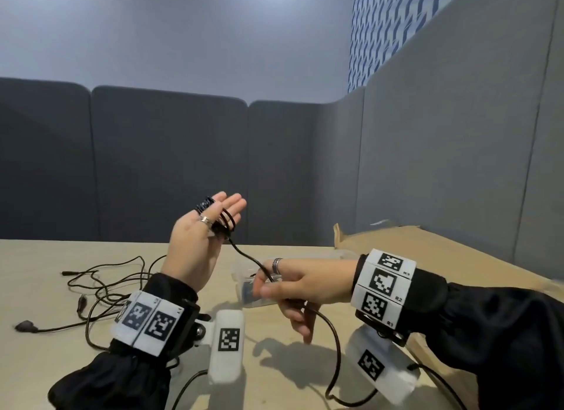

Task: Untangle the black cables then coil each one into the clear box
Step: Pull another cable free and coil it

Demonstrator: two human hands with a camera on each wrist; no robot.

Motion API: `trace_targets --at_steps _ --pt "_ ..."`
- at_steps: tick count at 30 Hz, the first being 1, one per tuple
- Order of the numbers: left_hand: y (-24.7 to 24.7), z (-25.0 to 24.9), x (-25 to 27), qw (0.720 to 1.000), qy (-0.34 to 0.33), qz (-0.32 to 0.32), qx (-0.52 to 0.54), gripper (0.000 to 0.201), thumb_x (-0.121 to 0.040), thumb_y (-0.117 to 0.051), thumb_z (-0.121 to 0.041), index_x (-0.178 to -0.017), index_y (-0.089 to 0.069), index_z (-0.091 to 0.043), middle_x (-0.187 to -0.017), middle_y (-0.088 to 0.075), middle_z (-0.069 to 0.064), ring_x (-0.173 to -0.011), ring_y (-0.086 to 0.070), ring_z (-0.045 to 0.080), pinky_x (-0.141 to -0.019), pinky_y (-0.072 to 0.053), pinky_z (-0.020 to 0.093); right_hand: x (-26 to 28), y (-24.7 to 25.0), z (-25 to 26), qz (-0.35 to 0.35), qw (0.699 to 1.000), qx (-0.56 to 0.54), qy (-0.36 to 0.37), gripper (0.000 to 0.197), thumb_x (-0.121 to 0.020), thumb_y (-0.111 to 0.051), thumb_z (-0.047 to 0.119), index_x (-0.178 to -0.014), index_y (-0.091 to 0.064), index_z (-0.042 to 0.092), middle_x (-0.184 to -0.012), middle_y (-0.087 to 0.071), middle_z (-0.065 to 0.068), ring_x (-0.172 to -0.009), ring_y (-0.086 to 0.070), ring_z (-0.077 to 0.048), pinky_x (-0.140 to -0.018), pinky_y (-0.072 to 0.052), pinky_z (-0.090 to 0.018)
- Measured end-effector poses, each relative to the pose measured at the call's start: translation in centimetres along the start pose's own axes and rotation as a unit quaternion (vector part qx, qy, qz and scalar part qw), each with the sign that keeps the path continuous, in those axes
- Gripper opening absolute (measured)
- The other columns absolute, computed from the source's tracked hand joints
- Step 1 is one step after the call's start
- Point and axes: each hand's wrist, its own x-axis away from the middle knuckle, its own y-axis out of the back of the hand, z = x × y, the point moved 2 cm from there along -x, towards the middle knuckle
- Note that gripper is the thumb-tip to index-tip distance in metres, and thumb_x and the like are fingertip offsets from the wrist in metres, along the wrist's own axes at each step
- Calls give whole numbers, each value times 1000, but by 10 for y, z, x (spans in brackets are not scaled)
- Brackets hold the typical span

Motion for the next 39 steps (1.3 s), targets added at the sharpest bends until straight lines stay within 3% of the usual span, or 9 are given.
trace_targets --at_steps 3,8,12,15,19,25,31,35,39 --pt "2 10 3 978 -25 22 -206 24 -100 -38 -10 -124 -44 -8 -111 -66 8 -106 -65 19 -97 -45 33 9 4 4 19 1000 -5 -16 13 -100 -40 13 -113 -42 15 -53 -45 -1 -41 -53 -14 -47 -55 -30" --pt "17 9 4 862 24 36 -505 17 -100 -40 -24 -92 -54 -20 -87 -71 1 -84 -64 11 -86 -45 30 33 36 7 -63 985 161 -22 23 -99 -44 16 -115 -60 10 -59 -39 6 -47 -41 -5 -46 -48 -17" --pt "2 11 14 809 113 136 -561 47 -93 -45 -47 -91 -63 -4 -65 -71 1 -55 -60 8 -62 -42 21 46 67 21 -289 871 393 65 18 -96 -51 23 -97 -68 17 -65 -47 21 -54 -50 6 -55 -36 -7" --pt "-9 7 21 843 123 196 -485 32 -85 -64 -39 -89 -68 -7 -61 -65 1 -46 -51 9 -51 -41 17 45 85 21 -400 820 401 78 11 -90 -61 31 -90 -63 20 -65 -51 16 -56 -49 -1 -55 -36 -10" --pt "3 -1 16 839 46 149 -521 16 -82 -71 -18 -96 -68 -25 -63 -61 -7 -46 -51 -2 -51 -38 15 46 91 9 -352 884 303 48 18 -77 -76 23 -79 -60 15 -61 -63 -6 -45 -52 -10 -46 -47 -19" --pt "10 0 8 807 -72 50 -584 24 -81 -71 -24 -102 -60 -24 -77 -63 -7 -68 -58 4 -66 -41 19 38 80 -14 -316 861 398 -17 16 -83 -69 34 -70 -63 29 -53 -61 20 -50 -57 -4 -64 -52 -27" --pt "15 6 8 795 -33 44 -604 20 -88 -61 -22 -107 -61 -17 -75 -68 -1 -81 -61 3 -64 -38 9 41 69 -6 -171 978 96 75 21 -95 -49 24 -84 -64 13 -62 -65 7 -60 -58 -7 -67 -48 -22" --pt "14 2 9 800 -54 9 -597 10 -89 -56 -18 -95 -63 -15 -69 -58 -9 -68 -56 7 -58 -36 14 43 55 -13 -91 979 -167 73 22 -87 -51 24 -93 -64 7 -54 -42 4 -45 -44 -9 -53 -52 -26" --pt "17 -1 7 782 -51 -46 -620 10 -86 -59 -21 -91 -63 -14 -78 -60 -6 -71 -53 11 -61 -38 25 48 50 -20 -69 979 -188 28 21 -86 -61 18 -105 -60 8 -56 -37 2 -43 -44 -10 -45 -52 -26"
